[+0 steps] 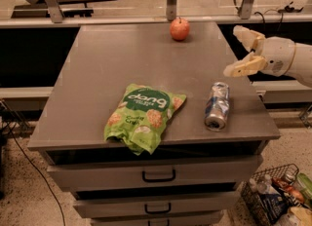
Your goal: Place redbull can upright
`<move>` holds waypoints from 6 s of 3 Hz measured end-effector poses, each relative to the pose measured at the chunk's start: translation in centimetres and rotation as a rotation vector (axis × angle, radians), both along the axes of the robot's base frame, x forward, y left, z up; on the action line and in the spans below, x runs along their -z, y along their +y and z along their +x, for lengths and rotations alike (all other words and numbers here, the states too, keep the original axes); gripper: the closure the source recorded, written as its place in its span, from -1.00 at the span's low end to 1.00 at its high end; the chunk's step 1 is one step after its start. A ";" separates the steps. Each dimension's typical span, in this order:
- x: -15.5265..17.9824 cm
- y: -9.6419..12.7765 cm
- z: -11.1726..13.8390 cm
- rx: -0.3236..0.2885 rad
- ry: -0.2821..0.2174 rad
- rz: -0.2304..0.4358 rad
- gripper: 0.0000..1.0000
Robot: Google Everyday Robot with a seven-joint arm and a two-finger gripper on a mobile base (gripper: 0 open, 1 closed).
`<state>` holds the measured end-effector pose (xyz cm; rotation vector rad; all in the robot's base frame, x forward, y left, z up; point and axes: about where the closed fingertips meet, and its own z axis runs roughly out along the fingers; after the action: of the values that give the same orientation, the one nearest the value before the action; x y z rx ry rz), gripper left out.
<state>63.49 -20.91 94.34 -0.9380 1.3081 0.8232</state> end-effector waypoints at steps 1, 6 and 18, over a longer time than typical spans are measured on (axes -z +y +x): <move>-0.3 -0.2 -0.7 -0.066 -0.054 -0.036 -1.00; -0.5 -0.3 -6.0 -0.391 -0.467 -0.941 -1.00; 9.1 2.4 -12.2 -0.869 -0.607 -1.407 0.28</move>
Offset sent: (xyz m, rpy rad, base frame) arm -0.0526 -0.0225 0.0408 -0.3113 -0.2762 0.3253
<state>51.30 -18.46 85.26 -2.7231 0.7516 0.0126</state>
